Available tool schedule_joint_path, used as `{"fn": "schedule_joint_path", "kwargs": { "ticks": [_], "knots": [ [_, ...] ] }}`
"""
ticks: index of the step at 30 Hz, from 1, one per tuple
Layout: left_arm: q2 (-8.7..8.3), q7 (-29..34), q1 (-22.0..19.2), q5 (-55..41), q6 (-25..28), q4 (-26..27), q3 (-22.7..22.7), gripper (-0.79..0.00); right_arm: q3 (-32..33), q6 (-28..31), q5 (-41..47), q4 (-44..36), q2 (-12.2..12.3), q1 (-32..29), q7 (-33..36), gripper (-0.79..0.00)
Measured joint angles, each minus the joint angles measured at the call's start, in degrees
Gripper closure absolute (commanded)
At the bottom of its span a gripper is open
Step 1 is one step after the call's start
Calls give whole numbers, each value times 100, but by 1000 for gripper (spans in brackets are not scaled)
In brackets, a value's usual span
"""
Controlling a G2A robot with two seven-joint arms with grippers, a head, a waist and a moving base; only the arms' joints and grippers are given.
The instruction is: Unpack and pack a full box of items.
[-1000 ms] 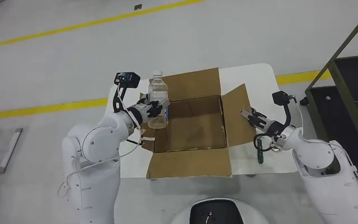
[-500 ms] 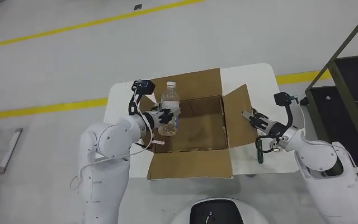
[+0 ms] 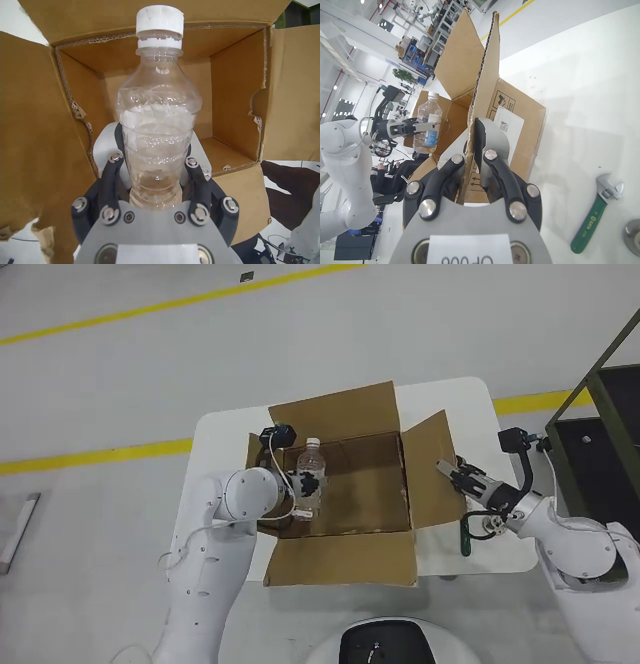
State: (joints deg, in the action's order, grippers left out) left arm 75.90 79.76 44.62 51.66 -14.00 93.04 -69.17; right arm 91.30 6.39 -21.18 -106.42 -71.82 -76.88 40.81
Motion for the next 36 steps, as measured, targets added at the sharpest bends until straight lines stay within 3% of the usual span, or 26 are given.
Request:
{"fn": "schedule_joint_path", "kwargs": {
  "ticks": [17, 21, 32, 36],
  "knots": [
    [2, -100, 67, 103, 117, -233, 162, 0, -79, -16, 102, 120, 85, 46, -47, 0],
    [49, -184, -29, -278, -69, -607, 258, 0, -126, -19, 57, 264, 104, 87, -78, 0],
    [180, -355, -624, -128, -617, -1858, 754, 0, -170, -39, 59, 367, 149, 55, -216, 0],
    [237, -484, -749, -536, -579, -2223, 838, 0, -191, -42, 58, 403, 166, 66, -230, 0]
  ]
}}
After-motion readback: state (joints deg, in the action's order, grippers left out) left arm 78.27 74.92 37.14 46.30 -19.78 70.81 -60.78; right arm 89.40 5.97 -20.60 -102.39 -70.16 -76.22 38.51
